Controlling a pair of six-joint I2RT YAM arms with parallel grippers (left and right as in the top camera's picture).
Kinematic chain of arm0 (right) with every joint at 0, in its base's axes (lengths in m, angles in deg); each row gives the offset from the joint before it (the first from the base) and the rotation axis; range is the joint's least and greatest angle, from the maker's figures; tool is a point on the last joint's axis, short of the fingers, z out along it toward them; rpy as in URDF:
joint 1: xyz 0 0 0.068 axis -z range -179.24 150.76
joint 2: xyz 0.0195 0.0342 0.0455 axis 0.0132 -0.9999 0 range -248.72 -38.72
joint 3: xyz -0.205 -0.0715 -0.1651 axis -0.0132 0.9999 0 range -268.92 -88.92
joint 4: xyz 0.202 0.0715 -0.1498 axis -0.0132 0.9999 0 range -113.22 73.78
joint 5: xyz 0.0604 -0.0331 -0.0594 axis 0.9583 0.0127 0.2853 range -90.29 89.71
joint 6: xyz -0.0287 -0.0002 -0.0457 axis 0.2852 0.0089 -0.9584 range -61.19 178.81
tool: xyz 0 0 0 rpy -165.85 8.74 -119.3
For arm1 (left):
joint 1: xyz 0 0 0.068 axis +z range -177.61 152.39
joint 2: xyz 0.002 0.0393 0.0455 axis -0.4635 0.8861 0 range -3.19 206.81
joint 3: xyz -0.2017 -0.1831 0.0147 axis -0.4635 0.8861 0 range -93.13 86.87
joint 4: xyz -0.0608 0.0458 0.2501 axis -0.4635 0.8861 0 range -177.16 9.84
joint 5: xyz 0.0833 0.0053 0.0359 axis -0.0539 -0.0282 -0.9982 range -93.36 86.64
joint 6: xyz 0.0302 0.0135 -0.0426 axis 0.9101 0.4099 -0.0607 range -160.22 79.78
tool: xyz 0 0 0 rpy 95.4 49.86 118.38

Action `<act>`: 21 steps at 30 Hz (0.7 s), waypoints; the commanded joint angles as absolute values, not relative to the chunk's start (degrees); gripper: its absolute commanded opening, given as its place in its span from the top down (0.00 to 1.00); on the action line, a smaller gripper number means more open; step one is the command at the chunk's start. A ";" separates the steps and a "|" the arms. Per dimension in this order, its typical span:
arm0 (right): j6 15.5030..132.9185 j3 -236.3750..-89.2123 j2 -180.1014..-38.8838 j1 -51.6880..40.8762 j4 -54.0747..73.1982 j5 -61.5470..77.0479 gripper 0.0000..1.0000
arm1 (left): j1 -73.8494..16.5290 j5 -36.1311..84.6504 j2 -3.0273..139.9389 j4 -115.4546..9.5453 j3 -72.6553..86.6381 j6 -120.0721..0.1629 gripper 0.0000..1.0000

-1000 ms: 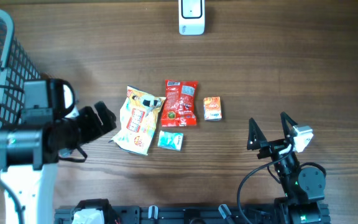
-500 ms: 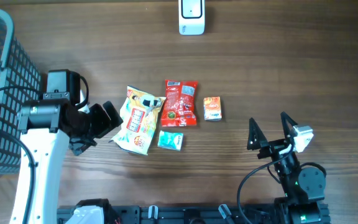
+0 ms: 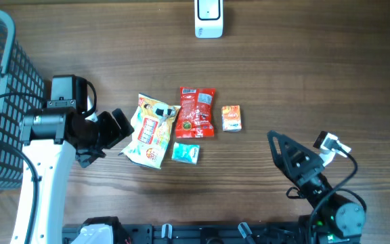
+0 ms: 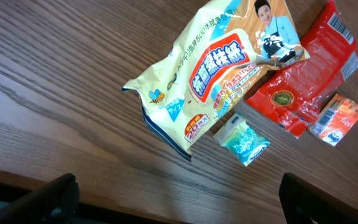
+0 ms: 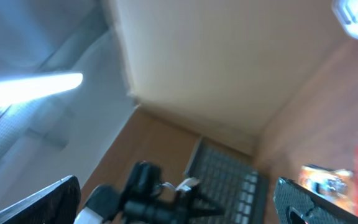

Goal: Scan the item barcode
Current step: 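Move the right gripper toward the small orange box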

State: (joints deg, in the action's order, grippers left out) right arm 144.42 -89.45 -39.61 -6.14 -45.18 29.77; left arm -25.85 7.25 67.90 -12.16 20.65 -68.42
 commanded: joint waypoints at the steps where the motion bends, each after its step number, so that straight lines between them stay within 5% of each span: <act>1: 137.33 -93.12 -41.11 -5.92 -42.60 33.36 0.00 | -26.00 7.93 68.07 -12.20 21.09 -69.19 0.00; 8: 108.68 -112.29 -61.20 -5.92 -21.57 36.42 0.01 | -26.00 7.93 68.07 -12.20 21.09 -69.19 0.00; 14: 81.16 -145.38 -94.07 -5.92 16.98 36.81 0.01 | -26.00 7.93 68.07 -12.20 21.09 -69.19 0.00; 17: 75.87 -156.20 -105.74 -5.92 29.31 35.85 0.00 | -26.00 7.93 68.07 -12.20 21.09 -69.19 0.00; 21: 75.96 -158.76 -119.40 -5.92 30.01 30.45 0.00 | -26.00 7.93 68.07 -12.20 21.09 -69.19 0.00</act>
State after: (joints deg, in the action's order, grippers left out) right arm 80.66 -157.73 -111.65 -5.99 29.38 34.89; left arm -25.85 7.28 67.92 -12.18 20.78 -68.62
